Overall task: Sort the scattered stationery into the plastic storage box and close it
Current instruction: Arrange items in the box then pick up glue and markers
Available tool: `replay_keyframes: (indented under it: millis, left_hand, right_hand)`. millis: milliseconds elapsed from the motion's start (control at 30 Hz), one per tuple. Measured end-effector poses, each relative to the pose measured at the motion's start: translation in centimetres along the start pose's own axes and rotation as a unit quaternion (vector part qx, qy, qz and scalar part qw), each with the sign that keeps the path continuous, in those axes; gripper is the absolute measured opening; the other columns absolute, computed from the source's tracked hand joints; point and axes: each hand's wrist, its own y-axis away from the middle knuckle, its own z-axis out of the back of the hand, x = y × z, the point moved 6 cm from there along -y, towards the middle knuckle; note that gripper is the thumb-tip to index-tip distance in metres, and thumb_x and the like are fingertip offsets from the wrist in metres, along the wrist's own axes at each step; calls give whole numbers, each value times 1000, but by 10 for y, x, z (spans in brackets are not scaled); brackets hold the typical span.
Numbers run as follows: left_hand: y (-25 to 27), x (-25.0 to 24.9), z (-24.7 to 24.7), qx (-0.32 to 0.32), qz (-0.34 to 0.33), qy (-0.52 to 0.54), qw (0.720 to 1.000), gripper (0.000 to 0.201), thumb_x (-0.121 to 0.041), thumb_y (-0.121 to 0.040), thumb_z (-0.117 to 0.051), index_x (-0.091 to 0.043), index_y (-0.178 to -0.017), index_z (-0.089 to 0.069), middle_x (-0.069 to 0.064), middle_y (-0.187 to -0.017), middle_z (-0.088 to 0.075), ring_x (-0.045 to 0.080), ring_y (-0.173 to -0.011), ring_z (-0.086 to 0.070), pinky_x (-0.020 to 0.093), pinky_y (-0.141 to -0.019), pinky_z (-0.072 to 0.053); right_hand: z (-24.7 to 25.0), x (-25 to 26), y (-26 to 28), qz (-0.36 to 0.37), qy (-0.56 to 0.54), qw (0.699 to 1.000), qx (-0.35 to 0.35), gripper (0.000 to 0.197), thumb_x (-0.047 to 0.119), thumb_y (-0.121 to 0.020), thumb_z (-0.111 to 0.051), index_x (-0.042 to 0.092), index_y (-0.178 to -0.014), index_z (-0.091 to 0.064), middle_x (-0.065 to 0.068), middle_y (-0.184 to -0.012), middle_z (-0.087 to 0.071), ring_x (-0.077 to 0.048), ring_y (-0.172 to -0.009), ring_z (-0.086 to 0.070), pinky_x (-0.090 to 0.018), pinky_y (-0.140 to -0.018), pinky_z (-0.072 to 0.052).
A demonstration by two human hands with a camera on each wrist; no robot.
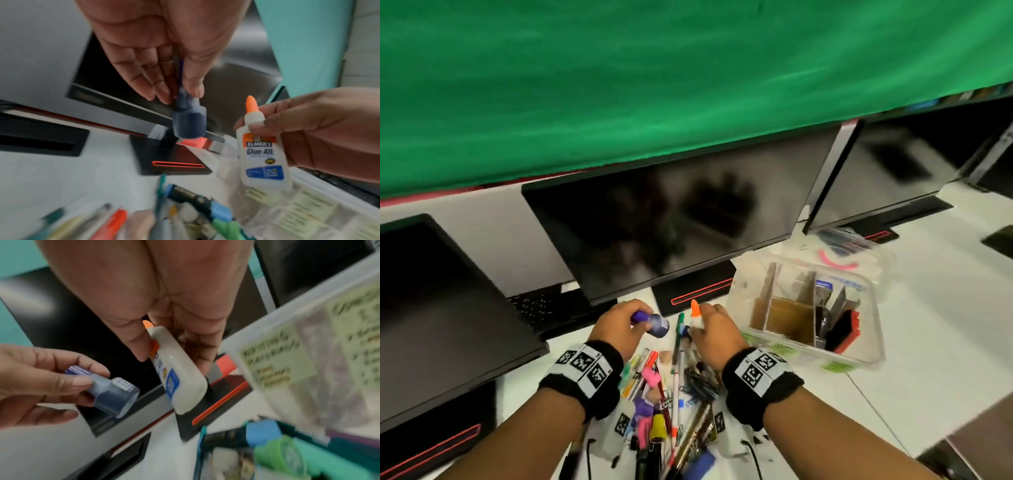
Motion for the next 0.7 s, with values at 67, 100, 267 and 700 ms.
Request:
replay_keyframes:
  millis: [67, 100, 267, 700]
  left_hand:
    - [3, -27, -7, 10, -25, 16, 1000, 21, -13, -81, -69, -30, -86, -58, -3, -95, -63, 18, -94, -62, 21, -82, -42]
    - [4, -44, -13, 13, -38, 20, 999, 21, -13, -80, -69, -30, -88, -59, -3, -95, -64, 17, -93, -62, 21, -82, -43]
    - [2, -105, -49, 73, -77, 47, 993, 19, -11, -82, -68, -22, -96, -63, -2, -98, -63, 15, -93, -62, 19, -81, -42]
    - [0, -216, -128, 157, -148, 43, 975, 12, -11, -82, -65, -17, -92, -66, -4, -84, -59, 18, -81, -58, 33, -84, -51]
  right_hand:
    - [29, -3, 7, 0, -8, 1000, -23, 29, 17, -93, -51, 6, -119, -51, -14, -123, -50, -29, -112, -54, -26, -96, -40]
    - [48, -8, 11, 1, -12, 999, -37, 28, 17, -92, -52, 6, -118, -52, -13, -122, -51, -28, -110, -55, -26, -94, -40]
    - [136, -47, 27, -10, -8, 995, -96, 21, 14, -85, -60, 11, -106, -60, -6, -98, -60, -23, -88, -56, -25, -81, -43]
    - [170, -165, 18, -51, 219, 973, 52, 14, 10, -85, -51, 8, -85, -65, -18, -99, -67, -32, -96, -62, -28, -71, -40]
